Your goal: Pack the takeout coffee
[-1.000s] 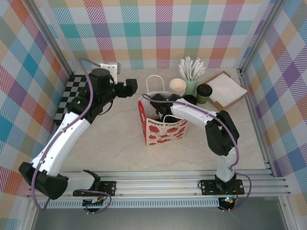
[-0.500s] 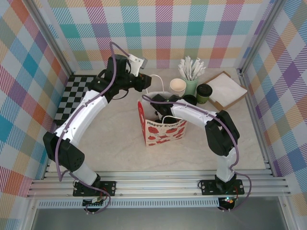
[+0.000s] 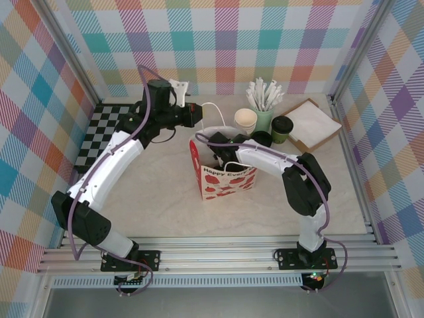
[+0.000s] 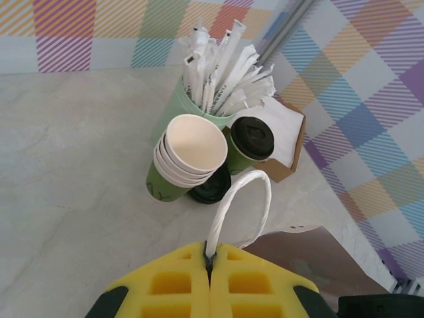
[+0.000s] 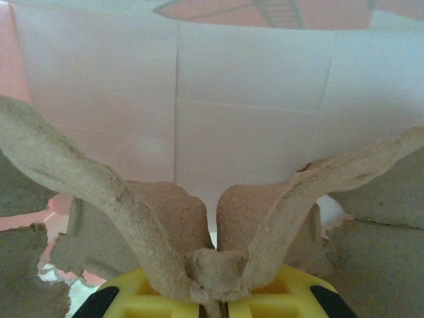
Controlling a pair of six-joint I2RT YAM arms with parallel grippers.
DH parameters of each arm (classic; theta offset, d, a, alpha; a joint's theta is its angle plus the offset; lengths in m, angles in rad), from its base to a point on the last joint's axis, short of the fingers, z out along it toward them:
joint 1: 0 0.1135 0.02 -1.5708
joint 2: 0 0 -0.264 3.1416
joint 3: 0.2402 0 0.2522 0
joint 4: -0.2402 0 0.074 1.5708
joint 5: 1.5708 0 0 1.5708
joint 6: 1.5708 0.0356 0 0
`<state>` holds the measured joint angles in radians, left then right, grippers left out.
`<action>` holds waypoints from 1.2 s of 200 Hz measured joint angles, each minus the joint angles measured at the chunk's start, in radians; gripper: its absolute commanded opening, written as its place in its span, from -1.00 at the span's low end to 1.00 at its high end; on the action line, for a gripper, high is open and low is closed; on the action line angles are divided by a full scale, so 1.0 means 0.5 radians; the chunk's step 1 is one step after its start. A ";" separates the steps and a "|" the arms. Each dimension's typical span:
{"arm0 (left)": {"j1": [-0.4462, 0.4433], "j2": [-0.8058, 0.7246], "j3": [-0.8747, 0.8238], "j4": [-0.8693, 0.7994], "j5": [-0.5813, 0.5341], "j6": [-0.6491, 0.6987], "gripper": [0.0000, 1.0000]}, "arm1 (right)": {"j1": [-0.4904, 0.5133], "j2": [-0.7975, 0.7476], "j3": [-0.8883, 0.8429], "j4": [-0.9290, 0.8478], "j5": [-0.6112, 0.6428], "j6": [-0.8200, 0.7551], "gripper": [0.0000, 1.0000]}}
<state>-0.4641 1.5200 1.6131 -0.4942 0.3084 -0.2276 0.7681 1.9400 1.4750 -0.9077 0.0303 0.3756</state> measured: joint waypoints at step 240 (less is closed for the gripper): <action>-0.009 0.051 0.082 -0.127 -0.134 -0.239 -1.00 | 0.021 -0.233 -0.150 0.042 0.091 -0.018 -0.89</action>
<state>-0.4686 1.5455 1.6543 -0.5575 0.2417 -0.3470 0.7788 1.8233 1.3998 -0.8867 0.0757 0.3664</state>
